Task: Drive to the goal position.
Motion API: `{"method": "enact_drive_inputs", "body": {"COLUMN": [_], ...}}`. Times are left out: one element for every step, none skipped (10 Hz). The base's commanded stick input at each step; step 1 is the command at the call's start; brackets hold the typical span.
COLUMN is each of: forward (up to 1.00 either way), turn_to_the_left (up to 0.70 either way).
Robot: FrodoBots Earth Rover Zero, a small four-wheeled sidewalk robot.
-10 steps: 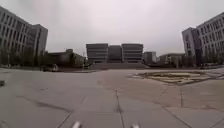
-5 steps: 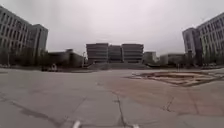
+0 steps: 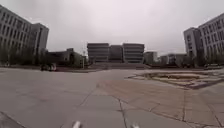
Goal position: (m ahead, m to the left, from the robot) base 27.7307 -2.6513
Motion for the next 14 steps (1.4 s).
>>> {"method": "enact_drive_inputs", "body": {"forward": [0.70, 0.70, 0.70, 0.70, 0.70, 0.70, 0.70, 0.70, 0.70, 0.70, 0.70, 0.70, 0.70, 0.70], "turn_to_the_left": [0.00, 0.00, 0.00, 0.00, 0.00, 0.00, 0.00, 0.00, 0.00, 0.00, 0.00, 0.00, 0.00, 0.00]}}
